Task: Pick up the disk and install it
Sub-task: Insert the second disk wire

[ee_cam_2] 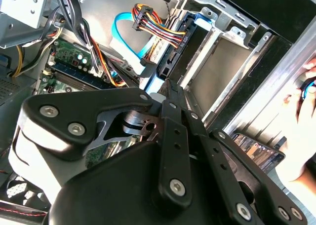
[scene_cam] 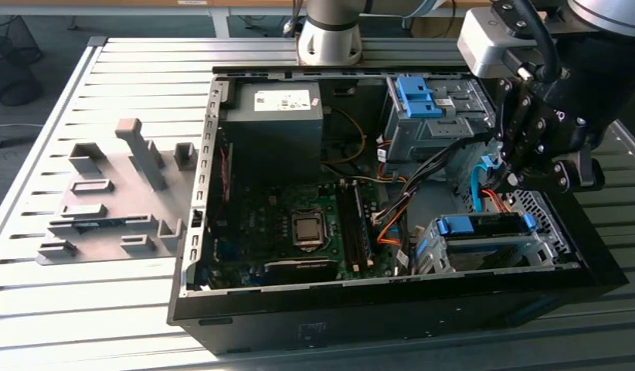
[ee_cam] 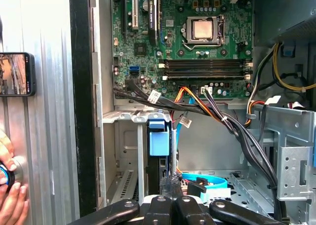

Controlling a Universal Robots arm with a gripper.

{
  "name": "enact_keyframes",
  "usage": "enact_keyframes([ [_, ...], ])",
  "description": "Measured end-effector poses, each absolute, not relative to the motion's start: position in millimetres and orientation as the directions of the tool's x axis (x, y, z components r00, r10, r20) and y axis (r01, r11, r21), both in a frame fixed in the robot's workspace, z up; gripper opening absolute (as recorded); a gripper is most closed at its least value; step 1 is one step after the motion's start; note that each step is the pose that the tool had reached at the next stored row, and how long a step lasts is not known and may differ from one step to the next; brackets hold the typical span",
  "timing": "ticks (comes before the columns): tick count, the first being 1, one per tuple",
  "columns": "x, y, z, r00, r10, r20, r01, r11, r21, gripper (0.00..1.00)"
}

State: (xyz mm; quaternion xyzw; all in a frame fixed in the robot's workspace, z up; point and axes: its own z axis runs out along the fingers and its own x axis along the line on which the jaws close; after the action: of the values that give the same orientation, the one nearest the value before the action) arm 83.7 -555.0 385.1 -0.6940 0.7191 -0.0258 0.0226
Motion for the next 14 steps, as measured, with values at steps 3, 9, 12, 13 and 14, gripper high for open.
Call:
enact_keyframes([
  [3,83.7,-555.0,386.1,-0.036,-0.999,0.004,-0.998,0.035,-0.059,0.11],
  [9,83.7,-554.8,391.0,-0.036,-0.999,0.004,-0.998,0.035,-0.055,0.11],
  [12,83.8,-554.4,391.4,-0.036,-0.999,0.003,-0.998,0.035,-0.054,0.11],
  [13,83.8,-554.2,391.4,-0.036,-0.999,0.004,-0.998,0.035,-0.053,0.11],
  [14,83.8,-554.1,391.4,-0.036,-0.999,0.004,-0.998,0.035,-0.052,0.11],
])
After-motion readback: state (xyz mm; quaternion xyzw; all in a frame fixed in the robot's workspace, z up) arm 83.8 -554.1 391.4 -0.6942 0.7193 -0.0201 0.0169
